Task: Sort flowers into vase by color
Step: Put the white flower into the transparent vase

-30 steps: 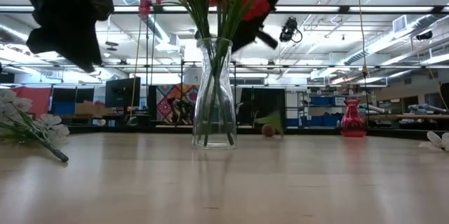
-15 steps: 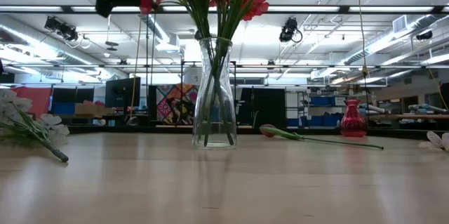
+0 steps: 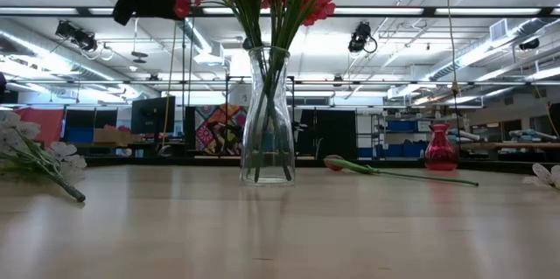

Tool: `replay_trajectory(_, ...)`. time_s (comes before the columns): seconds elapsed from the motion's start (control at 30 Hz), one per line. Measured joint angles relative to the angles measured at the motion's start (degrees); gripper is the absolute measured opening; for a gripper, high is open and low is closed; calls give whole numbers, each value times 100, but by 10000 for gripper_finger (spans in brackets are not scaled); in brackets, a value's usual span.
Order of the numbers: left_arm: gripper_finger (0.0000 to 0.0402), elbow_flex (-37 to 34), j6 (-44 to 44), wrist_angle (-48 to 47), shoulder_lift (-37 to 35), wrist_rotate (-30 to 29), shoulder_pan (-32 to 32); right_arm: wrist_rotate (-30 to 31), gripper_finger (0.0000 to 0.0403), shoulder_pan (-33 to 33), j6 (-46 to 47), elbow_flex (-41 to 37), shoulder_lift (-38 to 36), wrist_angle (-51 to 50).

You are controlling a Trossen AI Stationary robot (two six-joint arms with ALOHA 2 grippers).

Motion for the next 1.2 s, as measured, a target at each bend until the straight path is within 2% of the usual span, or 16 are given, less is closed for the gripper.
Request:
replay_trajectory(0.2, 146, 0, 689, 288, -242, 1825, 1004, 136, 0, -58, 22, 0, 14, 612)
replay_trajectory(0.3, 146, 0, 921, 883, -228, 3138, 1518, 6, 0, -66, 122, 0, 39, 974)
replay_trajectory(0.43, 146, 0, 817, 1761, -141, 4829, 2098, -58, 0, -33, -18, 0, 39, 1156)
replay_trajectory(0.57, 146, 2, 483, 2498, 30, 5983, 2508, -100, 0, 22, -8, 0, 44, 1283)
replay_trajectory(0.7, 146, 0, 176, 3291, 390, 6695, 2741, -98, 0, 134, 4, 0, 44, 1278)
replay_trajectory(0.8, 146, 1, 62, 3698, 707, 7021, 2804, 42, 0, 239, 4, 0, 46, 1281)
replay_trajectory(1.03, 146, 0, 38, 4108, 1050, 7277, 2833, 232, 1, 371, 7, 0, 46, 1280)
replay_trajectory(1.2, 146, 0, -5, 4703, 1284, 7641, 2833, 593, 2, 439, -44, 0, 46, 1277)
